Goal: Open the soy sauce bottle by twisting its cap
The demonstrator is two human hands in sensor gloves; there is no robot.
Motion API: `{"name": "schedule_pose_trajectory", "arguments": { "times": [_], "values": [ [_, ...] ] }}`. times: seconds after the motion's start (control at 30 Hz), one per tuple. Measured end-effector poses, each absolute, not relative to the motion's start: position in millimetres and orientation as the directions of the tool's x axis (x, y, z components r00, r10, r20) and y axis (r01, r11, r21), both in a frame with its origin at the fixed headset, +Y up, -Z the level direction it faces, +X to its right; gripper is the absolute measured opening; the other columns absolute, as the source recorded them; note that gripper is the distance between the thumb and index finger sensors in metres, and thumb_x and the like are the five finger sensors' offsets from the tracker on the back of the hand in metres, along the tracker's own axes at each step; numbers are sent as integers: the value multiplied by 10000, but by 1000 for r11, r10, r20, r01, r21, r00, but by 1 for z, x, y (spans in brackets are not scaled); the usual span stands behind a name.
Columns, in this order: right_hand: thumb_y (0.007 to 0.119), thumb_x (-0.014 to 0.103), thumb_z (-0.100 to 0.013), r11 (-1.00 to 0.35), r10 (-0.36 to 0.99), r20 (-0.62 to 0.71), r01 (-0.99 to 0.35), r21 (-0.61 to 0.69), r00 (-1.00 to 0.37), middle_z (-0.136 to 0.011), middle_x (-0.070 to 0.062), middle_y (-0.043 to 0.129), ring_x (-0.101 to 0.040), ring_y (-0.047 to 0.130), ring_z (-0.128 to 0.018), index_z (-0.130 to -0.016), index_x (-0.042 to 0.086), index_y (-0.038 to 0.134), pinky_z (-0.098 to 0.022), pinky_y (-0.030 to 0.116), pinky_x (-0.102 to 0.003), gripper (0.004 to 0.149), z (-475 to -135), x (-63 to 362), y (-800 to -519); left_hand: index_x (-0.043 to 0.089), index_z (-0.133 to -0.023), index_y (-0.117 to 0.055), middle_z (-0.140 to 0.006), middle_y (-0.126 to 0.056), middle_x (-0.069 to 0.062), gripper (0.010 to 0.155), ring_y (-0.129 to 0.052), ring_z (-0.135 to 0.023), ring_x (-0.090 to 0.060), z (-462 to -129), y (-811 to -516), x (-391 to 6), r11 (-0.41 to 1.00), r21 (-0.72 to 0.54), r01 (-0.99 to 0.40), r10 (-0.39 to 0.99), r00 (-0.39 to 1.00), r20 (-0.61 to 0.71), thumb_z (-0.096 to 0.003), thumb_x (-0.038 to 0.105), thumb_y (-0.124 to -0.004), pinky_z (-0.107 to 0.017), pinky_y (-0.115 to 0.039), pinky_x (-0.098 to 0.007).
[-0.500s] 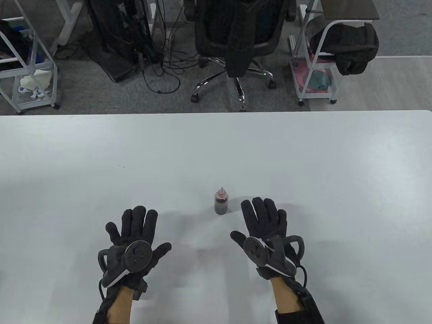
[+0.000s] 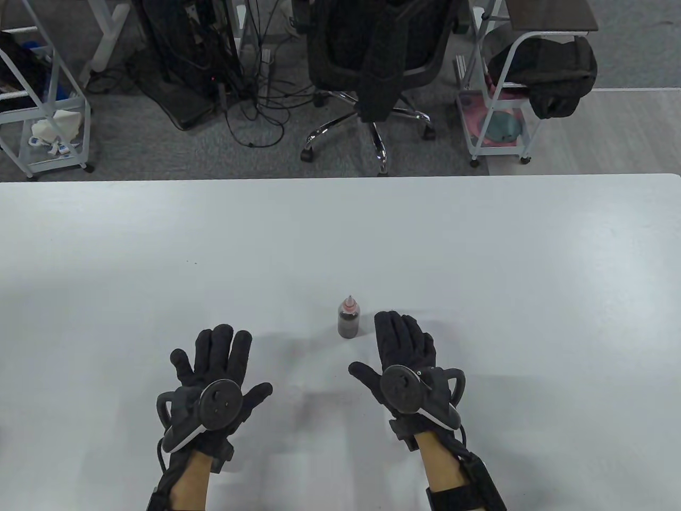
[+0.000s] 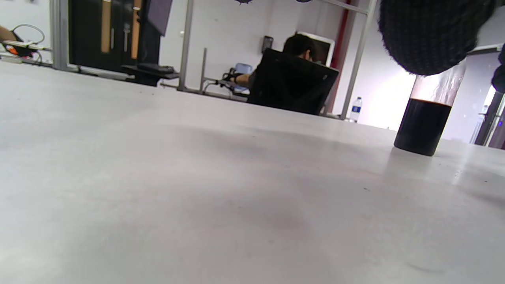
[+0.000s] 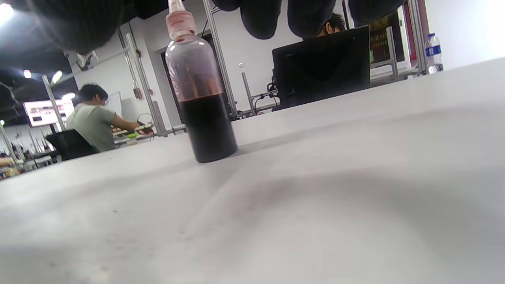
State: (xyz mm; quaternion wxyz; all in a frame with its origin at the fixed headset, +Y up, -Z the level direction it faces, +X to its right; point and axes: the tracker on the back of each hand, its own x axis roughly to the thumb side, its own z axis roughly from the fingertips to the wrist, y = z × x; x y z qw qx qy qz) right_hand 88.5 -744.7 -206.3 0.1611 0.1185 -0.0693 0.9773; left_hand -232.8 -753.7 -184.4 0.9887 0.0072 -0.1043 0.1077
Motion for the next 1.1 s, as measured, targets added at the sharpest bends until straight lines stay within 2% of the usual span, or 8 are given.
{"name": "schedule_pose_trajectory", "arguments": {
  "times": [0.47, 0.7, 0.77, 0.83, 0.97, 1.1],
  "values": [
    [716, 647, -563, -799, 598, 144, -600, 31, -789, -1234, -200, 427, -507, 568, -1120, -1207, 106, 229, -742, 547, -662, 972, -241, 75, -760, 228, -1170, -267, -1224, -231, -220, 964, -308, -1126, -527, -184, -752, -236, 980, 10, -197, 192, 963, 188, -465, 671, -754, -663, -193, -802],
    [748, 609, -562, -809, 588, 108, -584, 66, -802, -1210, -185, 496, -492, 622, -1094, -1199, 112, 286, -730, 575, -650, 930, -269, 67, -768, 224, -1171, -276, -1224, -243, -221, 963, -322, -1125, -528, -183, -753, -237, 981, 9, -191, 186, 965, 185, -464, 669, -755, -663, -199, -803],
    [751, 585, -570, -805, 593, 88, -587, 78, -801, -1191, -168, 546, -482, 650, -1083, -1192, 125, 336, -725, 591, -642, 877, -275, 65, -773, 226, -1171, -279, -1225, -247, -221, 958, -326, -1127, -526, -184, -753, -236, 982, 8, -189, 184, 964, 190, -467, 668, -754, -663, -201, -803],
    [751, 549, -583, -804, 595, 76, -592, 63, -800, -1161, -124, 623, -441, 711, -1064, -1164, 202, 438, -725, 611, -626, 746, -277, 64, -773, 226, -1172, -283, -1225, -251, -220, 956, -329, -1127, -526, -184, -754, -235, 982, 4, -190, 186, 962, 199, -467, 669, -754, -664, -201, -803],
    [778, 549, -562, -818, 573, 148, -573, 47, -806, -1148, -86, 664, -386, 755, -1059, -1137, 276, 431, -730, 624, -615, 725, -272, 59, -771, 229, -1173, -287, -1226, -255, -218, 952, -336, -1129, -522, -183, -753, -230, 983, 1, -186, 181, 958, 223, -469, 670, -750, -670, -211, -801],
    [733, 558, -592, -797, 598, 211, -602, 51, -773, -1113, -82, 700, -363, 800, -1016, -1144, 185, 419, -723, 638, -608, 736, -257, 59, -766, 233, -1172, -292, -1226, -258, -213, 942, -347, -1130, -515, -180, -751, -225, 981, 13, -194, 184, 947, 262, -471, 667, -750, -684, -238, -795]
  ]
}}
